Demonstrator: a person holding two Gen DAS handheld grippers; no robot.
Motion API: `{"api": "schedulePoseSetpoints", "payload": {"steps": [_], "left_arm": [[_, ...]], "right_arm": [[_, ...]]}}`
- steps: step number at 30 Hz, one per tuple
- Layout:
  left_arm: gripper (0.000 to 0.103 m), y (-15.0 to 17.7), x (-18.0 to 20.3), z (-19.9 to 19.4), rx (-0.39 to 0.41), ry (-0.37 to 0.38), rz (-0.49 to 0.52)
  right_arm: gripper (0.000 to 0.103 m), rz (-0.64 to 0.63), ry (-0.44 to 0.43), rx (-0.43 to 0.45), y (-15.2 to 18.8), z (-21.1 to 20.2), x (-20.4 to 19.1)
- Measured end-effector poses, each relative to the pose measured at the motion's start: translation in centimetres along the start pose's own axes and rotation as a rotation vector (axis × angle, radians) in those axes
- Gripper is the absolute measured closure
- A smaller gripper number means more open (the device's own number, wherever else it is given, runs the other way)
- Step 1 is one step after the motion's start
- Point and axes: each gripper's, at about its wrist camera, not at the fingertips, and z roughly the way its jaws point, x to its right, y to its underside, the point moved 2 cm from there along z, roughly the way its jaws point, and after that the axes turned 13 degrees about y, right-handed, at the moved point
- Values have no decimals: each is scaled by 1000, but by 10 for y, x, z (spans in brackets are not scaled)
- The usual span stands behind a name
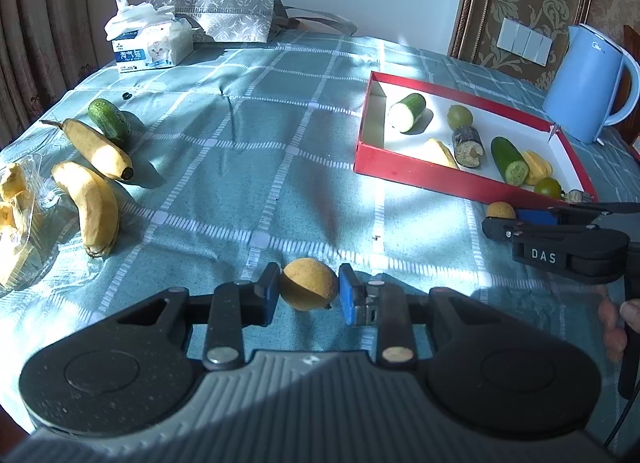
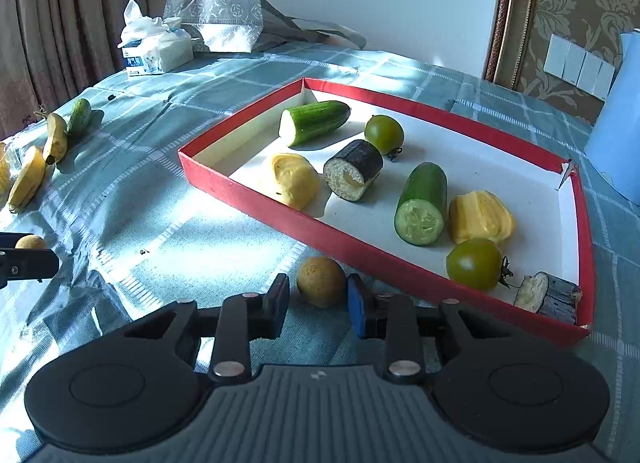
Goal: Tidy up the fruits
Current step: 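Lift the tan fruit with the left gripper while the right gripper grasps another tan fruit, then carry both held tan fruits toward the tray with both grippers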
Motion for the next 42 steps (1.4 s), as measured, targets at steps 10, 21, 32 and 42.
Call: {"api": "schedulePoseSetpoints", "payload": {"steps": [10, 21, 32, 42], "left_arm": [[75, -4, 3, 7, -8, 36, 15], [75, -16, 21, 23, -47, 98, 55], [75, -41, 39, 35, -84, 115, 86], [75, -55, 51, 41, -109, 129, 105]], "right_arm": [[77, 18, 18, 5, 3, -8, 2], [77, 88, 62, -17, 19, -30, 24], [77, 124, 89, -20, 25, -49, 38], [77, 155, 115, -13, 28, -64, 50]]}}
